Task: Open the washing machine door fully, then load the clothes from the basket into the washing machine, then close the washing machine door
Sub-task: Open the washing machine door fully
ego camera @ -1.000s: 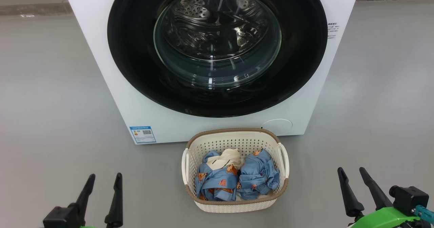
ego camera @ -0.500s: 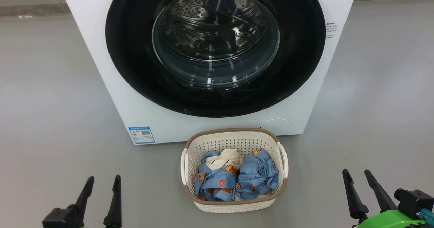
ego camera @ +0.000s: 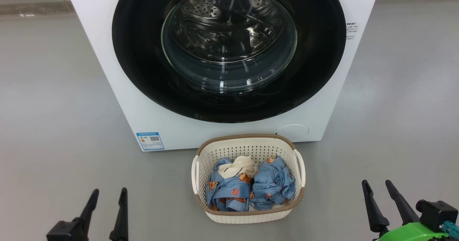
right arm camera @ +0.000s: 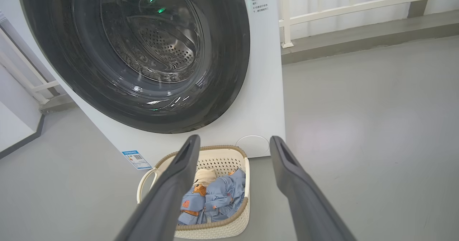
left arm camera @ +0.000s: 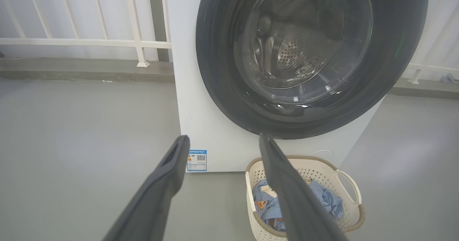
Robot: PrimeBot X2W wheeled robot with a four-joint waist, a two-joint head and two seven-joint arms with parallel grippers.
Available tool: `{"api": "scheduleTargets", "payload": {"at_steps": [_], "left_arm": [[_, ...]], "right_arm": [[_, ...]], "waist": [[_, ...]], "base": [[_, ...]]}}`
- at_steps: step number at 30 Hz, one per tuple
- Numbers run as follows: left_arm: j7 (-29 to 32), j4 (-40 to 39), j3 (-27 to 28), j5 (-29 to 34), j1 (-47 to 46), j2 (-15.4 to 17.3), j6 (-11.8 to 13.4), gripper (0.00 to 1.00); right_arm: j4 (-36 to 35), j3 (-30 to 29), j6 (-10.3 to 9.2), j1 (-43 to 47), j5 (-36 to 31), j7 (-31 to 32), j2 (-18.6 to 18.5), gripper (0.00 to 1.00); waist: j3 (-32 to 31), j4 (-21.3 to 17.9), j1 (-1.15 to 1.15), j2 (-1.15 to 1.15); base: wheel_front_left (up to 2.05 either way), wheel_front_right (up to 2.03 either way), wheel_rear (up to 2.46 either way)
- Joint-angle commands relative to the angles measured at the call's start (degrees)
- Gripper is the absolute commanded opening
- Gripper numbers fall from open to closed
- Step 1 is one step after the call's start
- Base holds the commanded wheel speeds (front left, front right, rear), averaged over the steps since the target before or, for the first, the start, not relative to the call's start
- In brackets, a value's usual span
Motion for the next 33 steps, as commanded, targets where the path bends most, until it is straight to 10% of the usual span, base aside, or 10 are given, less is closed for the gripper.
{"api": "scheduleTargets", "payload": {"at_steps": [1,33], "left_arm": [[-0.78,-0.98,1.70,0.78,-1.40,1.12,-0.09,1.00],[-0.78,-1.10,-0.25,2.91,-1.66,1.91,-0.09,1.00]], "right_arm": [[-1.24,0.99,0.10,-0.04,-0.90,-0.70,-0.87,1.00],[-1.48,0.62,0.10,-0.23,-1.18,-0.70,-0.30,1.00]], "waist": [[0.10,-0.05,0.00,0.00],[0.85,-0.35,0.00,0.00]], "base": [[0.14,-0.04,-0.10],[1.36,0.54,-1.90]]}}
